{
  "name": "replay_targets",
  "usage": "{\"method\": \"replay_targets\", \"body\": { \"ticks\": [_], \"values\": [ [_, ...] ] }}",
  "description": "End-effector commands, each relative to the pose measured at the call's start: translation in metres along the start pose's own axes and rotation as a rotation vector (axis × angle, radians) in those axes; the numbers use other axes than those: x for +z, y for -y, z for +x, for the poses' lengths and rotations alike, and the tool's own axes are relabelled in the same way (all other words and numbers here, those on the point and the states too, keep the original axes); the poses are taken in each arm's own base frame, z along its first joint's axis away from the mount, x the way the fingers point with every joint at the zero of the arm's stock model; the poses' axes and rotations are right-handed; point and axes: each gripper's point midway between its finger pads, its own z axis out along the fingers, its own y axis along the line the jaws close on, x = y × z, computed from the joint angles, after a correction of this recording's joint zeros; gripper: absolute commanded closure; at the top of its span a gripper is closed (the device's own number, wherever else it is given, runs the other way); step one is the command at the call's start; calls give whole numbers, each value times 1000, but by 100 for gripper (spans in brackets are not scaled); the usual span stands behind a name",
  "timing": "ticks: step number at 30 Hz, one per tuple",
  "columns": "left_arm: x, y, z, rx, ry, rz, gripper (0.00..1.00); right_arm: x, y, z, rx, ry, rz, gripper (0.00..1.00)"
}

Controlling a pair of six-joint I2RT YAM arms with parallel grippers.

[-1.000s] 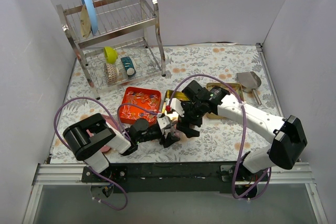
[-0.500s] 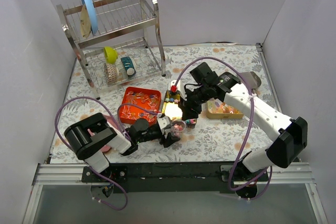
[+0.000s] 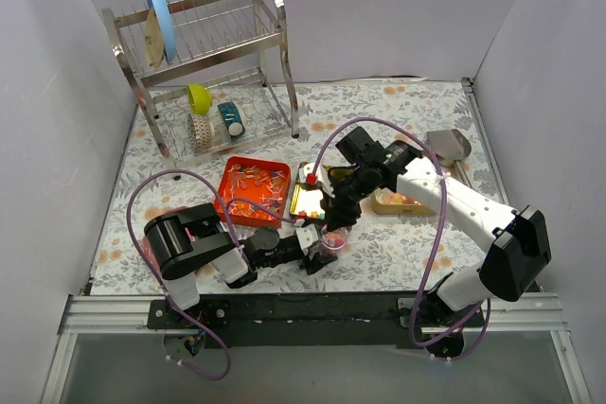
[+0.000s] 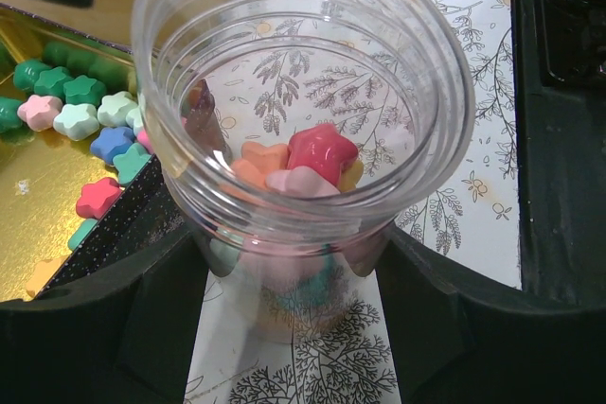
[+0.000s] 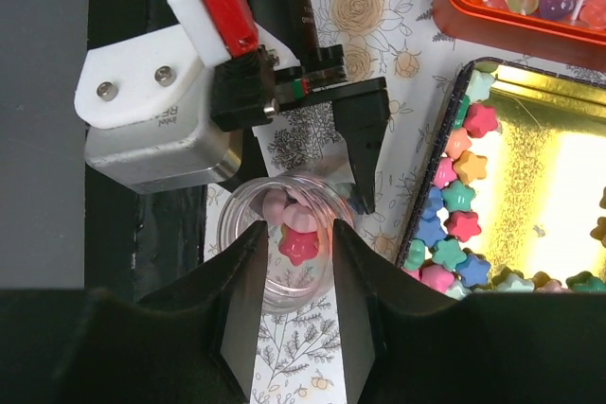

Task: Pack the candies
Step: Screw the bottle lid onto the packing bottle.

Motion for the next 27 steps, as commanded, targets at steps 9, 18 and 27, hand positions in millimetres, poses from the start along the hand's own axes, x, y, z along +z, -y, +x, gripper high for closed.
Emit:
{"method": "replay_targets", "body": {
  "ticks": [9,18,27],
  "values": [
    [-13,4,44,-5,-162,-2,100,25,-2,28,-59,-56,38,69],
    [-13,1,50,-16,-181,-21,100,17,-2,42,-57,-66,93,71],
    [-11,0,56,-21,-198,-24,100,-5,-7,20,-66,3,143,72]
  ]
}}
